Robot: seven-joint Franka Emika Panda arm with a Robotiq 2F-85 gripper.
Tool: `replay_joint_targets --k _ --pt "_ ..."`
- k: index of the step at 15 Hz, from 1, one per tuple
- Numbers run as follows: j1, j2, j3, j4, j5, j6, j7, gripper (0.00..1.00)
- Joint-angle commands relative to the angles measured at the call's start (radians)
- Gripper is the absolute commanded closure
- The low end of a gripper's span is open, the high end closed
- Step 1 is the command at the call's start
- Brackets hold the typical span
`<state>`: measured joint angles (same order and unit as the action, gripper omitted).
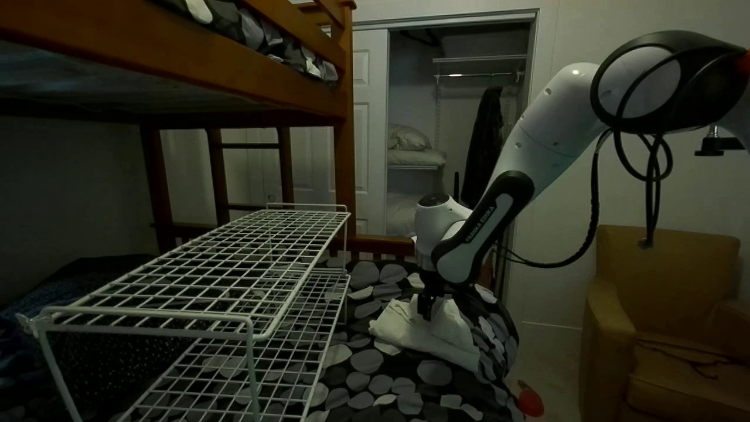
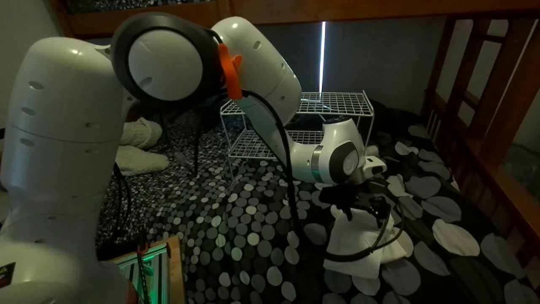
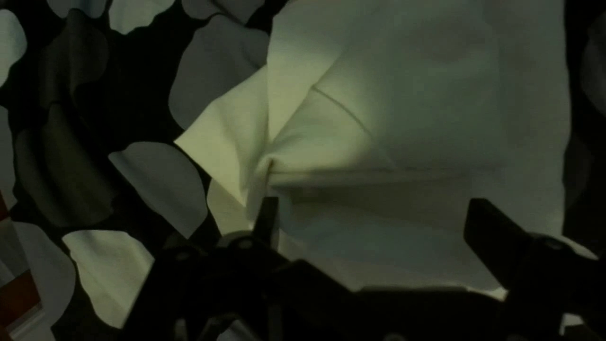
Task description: Fold the sheet on the bed then put it on the bottom shelf
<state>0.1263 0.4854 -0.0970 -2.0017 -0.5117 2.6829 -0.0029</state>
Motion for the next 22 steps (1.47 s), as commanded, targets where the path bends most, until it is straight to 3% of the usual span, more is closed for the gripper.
replay_joint_targets --k 1,12,21,22 --pt "0.081 -0.019 -0.038 -0.040 -0.058 -0.049 0.085 0.00" --pt "0.174 0.085 -0.070 -0.042 -0.295 -0.004 0.328 0.00" --pt "0.193 0.158 -0.105 0.029 -0.630 -0.038 0.555 0.00" --pt "0.219 0.165 -0.136 0.032 -0.649 -0.027 0.577 0.00"
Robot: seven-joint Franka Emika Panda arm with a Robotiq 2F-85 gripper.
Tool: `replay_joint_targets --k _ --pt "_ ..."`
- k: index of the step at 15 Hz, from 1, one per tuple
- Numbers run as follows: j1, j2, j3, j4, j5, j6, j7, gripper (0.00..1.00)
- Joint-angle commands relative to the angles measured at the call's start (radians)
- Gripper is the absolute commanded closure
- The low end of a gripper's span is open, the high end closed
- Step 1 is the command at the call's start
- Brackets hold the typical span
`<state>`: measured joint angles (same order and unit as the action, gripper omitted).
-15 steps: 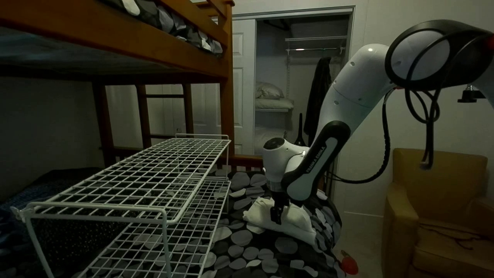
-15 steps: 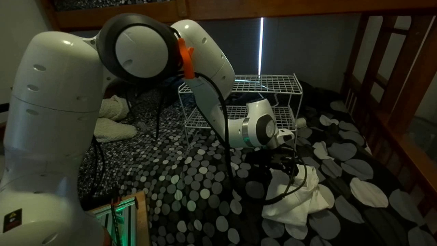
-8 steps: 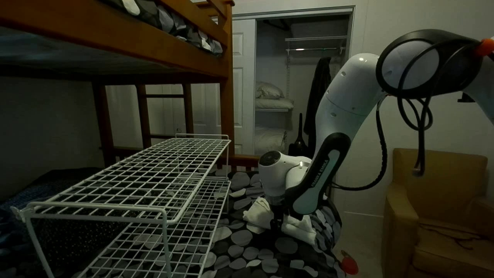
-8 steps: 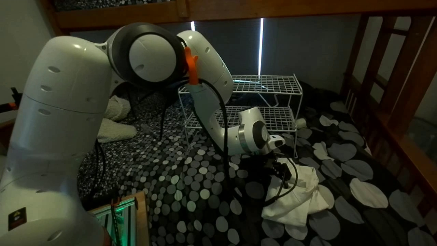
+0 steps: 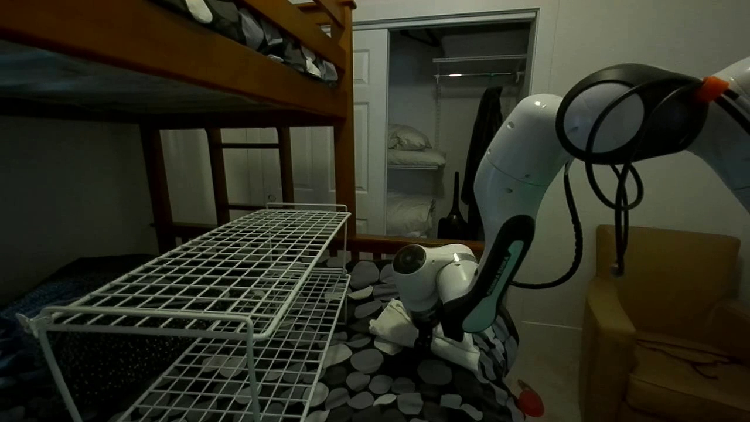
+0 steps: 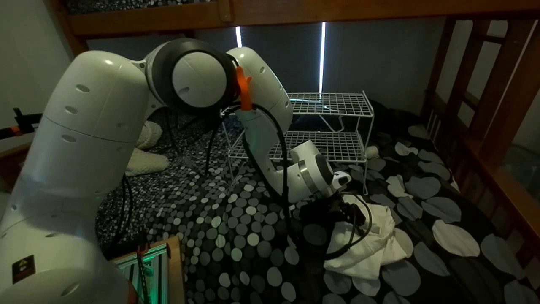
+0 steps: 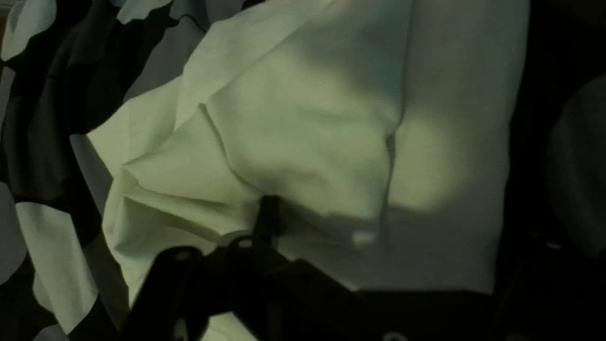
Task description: Fold the sheet on the bed then put it on the bottom shelf
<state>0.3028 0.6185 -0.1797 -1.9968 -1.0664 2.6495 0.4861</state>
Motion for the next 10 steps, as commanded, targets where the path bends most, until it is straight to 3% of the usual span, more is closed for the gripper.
replay_joint_targets --k 1,5,7,10 --pt "0.040 0.037 -0.055 0.032 -0.120 0.005 0.111 0.00" --pt "0.051 0.054 -0.077 0.048 -0.187 0.001 0.178 0.00" --pt "0.047 0.059 -0.078 0.054 -0.196 0.001 0.189 0.26" --pt "0.055 0.037 -0.075 0.038 -0.206 -0.011 0.188 0.51"
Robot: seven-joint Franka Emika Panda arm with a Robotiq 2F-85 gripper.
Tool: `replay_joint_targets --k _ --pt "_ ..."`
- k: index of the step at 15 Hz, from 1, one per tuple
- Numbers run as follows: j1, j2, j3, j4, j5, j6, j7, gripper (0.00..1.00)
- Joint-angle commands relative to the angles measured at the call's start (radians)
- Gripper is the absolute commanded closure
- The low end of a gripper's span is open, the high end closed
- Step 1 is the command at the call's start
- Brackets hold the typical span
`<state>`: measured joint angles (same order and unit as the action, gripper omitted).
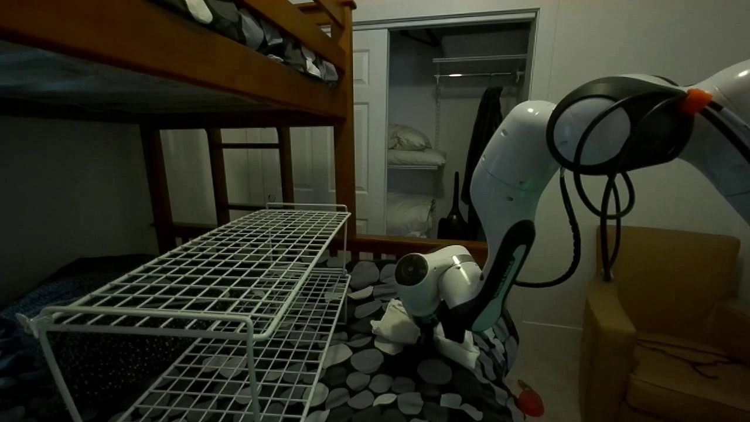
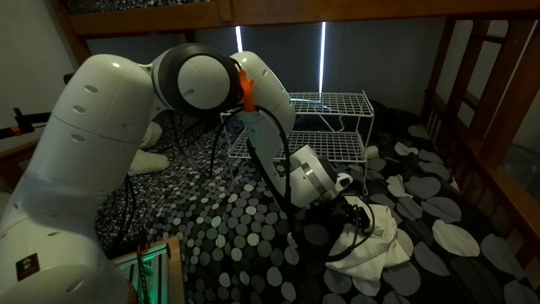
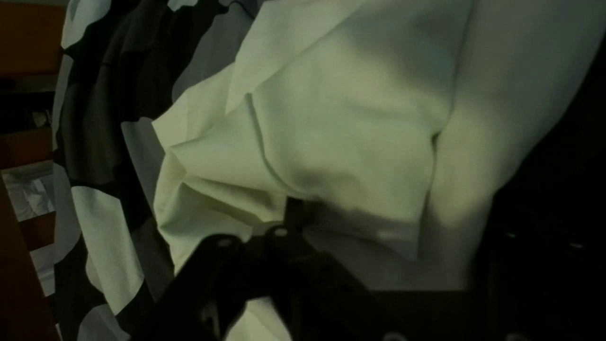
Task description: Fold the sheet on the bed then put it on the bottom shelf
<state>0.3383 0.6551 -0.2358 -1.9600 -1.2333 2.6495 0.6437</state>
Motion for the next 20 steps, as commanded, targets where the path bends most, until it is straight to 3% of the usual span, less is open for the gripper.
replay_joint_targets --k 1,7,8,9,15,20 --pt "0.023 -0.016 -0.012 -0.012 -0.032 -0.014 0.020 0.58" --pt "0.111 -0.101 -0.027 -0.050 -0.140 -0.064 0.046 1.00" --pt "0.131 -0.115 -0.029 -0.052 -0.171 -0.081 0.054 1.00" --pt "0.062 -0.138 0.069 -0.049 -0.255 -0.144 0.082 1.00" --pt "0.027 -0.202 0.238 -0.072 -0.548 -0.424 0.214 0.97" --pt "-0.021 -0.248 0.349 -0.120 -0.672 -0.536 0.275 0.97"
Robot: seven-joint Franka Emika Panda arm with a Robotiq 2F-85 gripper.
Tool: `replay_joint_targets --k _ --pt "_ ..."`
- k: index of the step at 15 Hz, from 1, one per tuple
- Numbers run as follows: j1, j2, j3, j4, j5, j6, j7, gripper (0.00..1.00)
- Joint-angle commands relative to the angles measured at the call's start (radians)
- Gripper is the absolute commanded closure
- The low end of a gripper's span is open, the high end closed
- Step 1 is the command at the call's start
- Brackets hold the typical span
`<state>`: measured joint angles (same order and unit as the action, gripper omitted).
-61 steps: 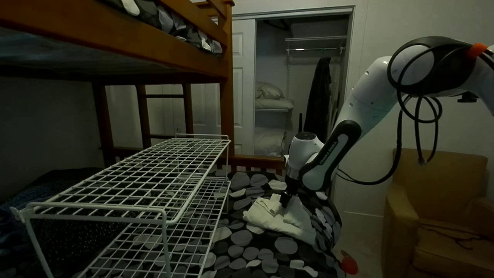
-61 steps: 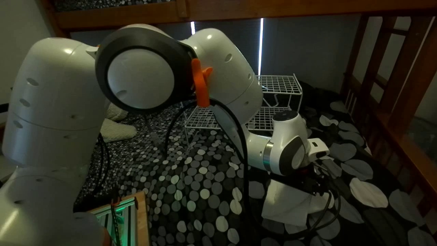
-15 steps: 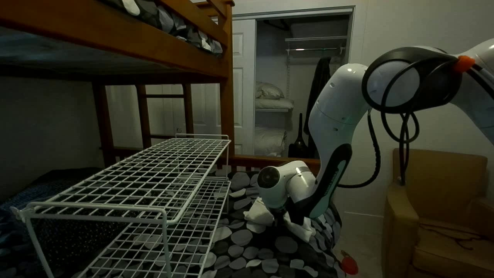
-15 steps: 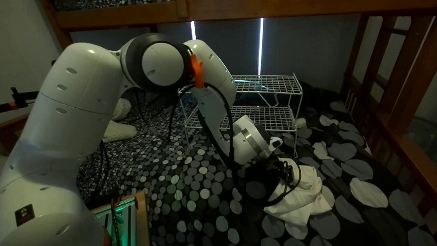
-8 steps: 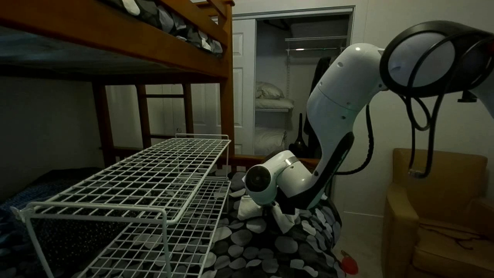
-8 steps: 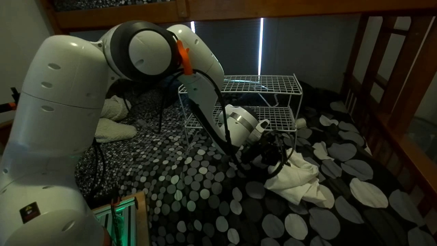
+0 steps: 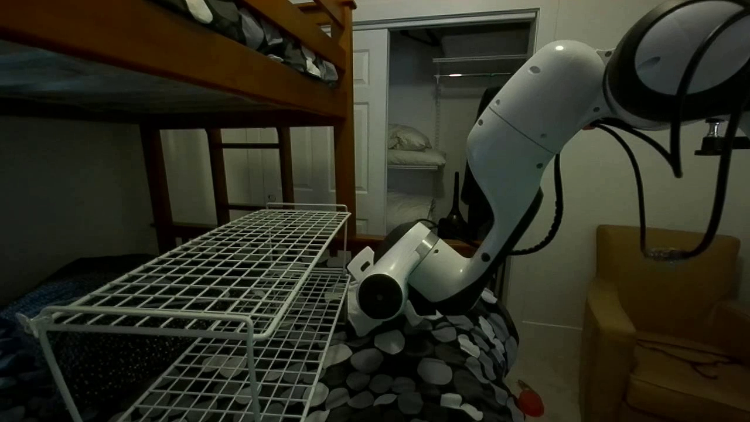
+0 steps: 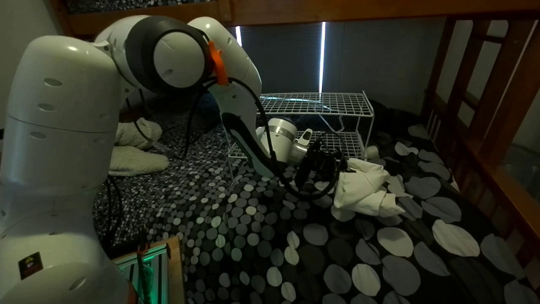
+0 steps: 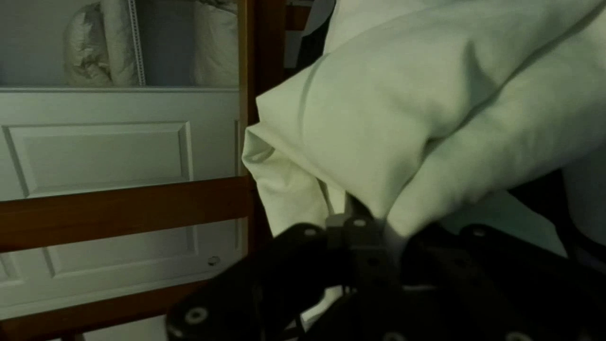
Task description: Fold the sheet on the bed then put it on the bottom shelf
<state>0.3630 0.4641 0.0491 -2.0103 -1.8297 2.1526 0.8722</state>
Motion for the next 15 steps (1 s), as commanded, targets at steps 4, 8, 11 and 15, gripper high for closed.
replay_joint_targets --k 4,8,11,15 --pt "-0.078 -0.107 0.121 -0.113 -0.162 -0.025 0.097 0.97" --pt "-0.100 -0.171 0.162 -0.155 -0.286 -0.003 0.191 0.97" --pt "-0.116 -0.197 0.188 -0.164 -0.381 0.036 0.262 0.97" --pt "-0.124 -0.165 0.204 -0.119 -0.388 0.070 0.259 0.89"
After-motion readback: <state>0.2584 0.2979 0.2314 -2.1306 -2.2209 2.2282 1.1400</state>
